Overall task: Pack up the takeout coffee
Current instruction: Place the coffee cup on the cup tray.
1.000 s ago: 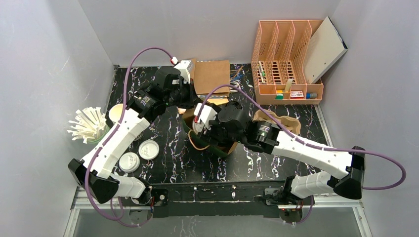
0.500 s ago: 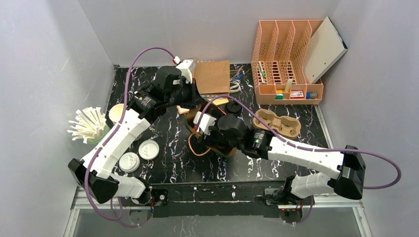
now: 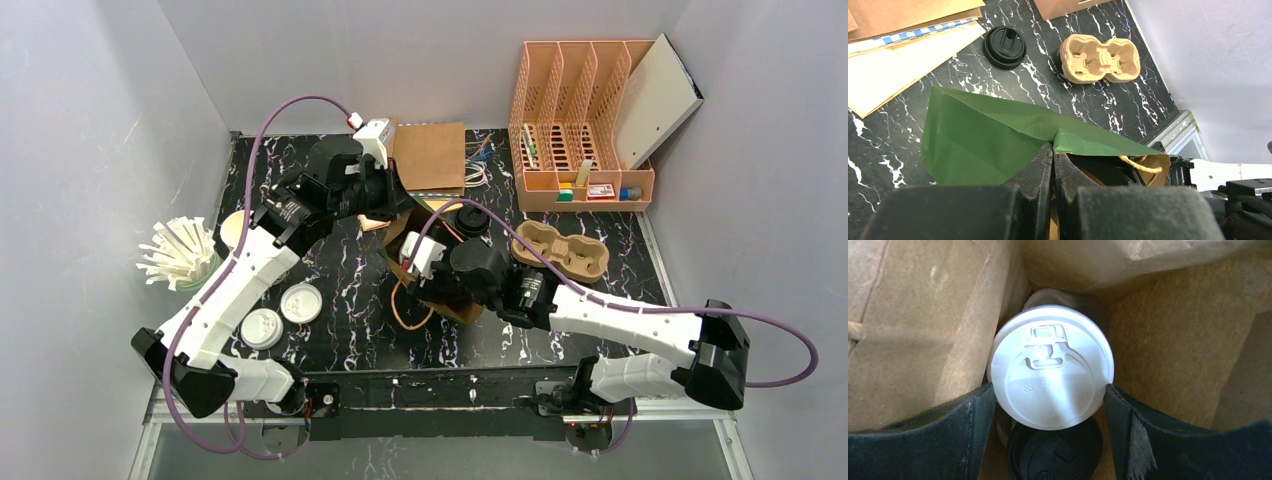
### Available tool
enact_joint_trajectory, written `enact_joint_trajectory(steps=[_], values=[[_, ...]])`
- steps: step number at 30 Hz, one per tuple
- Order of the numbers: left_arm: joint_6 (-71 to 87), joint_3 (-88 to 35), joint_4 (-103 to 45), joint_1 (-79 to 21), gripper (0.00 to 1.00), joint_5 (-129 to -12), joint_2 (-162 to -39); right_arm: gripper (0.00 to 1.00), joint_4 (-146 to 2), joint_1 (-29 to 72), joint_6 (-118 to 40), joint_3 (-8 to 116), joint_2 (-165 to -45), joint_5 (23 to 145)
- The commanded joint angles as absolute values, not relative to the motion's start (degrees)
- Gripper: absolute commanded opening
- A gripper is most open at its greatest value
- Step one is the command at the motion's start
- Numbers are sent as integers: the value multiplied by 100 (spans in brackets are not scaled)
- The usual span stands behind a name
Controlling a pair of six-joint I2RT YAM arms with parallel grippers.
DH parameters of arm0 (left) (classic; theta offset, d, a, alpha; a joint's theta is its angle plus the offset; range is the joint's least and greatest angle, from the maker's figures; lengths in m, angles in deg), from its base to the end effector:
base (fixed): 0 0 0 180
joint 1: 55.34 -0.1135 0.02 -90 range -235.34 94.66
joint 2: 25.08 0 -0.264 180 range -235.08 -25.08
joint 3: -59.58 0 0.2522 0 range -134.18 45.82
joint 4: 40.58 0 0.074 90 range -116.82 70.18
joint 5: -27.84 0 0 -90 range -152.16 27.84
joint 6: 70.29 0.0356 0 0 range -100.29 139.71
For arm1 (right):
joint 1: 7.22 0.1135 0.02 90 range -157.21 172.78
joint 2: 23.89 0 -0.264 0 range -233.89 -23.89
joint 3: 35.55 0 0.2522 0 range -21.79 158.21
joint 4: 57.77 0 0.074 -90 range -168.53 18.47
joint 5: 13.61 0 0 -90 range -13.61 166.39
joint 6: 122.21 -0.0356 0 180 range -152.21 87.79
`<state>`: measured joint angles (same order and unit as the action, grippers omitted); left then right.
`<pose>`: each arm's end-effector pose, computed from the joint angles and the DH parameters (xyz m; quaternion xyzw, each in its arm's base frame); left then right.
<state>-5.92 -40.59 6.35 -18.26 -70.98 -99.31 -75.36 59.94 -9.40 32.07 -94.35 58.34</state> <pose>0.2177 -0.1714 0.4388 0.1253 0.8132 -0.3480 0.4493 0.1207 0.2581 0.3122 -0.5101 0.6370 0.0934 0.5704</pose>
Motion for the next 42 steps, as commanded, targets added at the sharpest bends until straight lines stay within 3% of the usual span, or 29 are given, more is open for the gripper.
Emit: enact_joint_trajectory(steps=[1,15,42], values=[[-658,-4087,489,-1792,0,-7161,-9662,46,-7364,6019,-1080,3031,-9117,5742],[-727,-3545,518,-1672,0,-7361,-9369,47,-7445,5922,-1141,2867,-9067,5891],[-683,-2937,1125,-1664,0,-6445,-9152,47,-8806,5755,-1030,4243,-10251,7113]])
